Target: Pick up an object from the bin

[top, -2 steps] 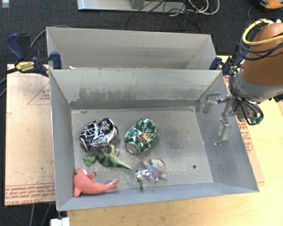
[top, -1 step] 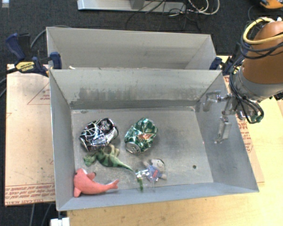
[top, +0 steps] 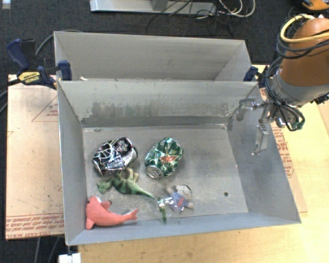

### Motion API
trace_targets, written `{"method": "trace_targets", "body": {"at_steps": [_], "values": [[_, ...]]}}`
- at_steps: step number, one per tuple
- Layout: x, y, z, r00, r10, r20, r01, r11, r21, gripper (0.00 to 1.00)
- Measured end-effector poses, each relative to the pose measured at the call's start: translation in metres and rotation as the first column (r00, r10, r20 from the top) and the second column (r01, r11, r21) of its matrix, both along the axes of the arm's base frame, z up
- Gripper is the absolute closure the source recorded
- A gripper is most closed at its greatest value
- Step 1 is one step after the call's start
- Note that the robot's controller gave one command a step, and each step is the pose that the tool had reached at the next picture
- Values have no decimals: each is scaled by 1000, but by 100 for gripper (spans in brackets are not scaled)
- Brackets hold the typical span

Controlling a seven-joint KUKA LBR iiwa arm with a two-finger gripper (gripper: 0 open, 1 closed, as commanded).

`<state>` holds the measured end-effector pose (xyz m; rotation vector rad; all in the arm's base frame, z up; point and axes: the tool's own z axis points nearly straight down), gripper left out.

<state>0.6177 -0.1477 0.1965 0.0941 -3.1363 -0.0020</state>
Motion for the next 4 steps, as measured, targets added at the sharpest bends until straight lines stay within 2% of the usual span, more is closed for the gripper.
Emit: {"method": "trace_targets", "body": {"at_steps": [1, 2, 3, 4], "values": [[-30, 24, 41, 998, -65, 11, 65, 998, 0, 0], [28, -6, -13, 1000, -4, 1, 4, 1000, 0, 0], [32, -5, 47, 993, -113, 19, 113, 994, 0, 0], [29, -1, -17, 1000, 29, -1, -29, 1000, 2, 0]]}}
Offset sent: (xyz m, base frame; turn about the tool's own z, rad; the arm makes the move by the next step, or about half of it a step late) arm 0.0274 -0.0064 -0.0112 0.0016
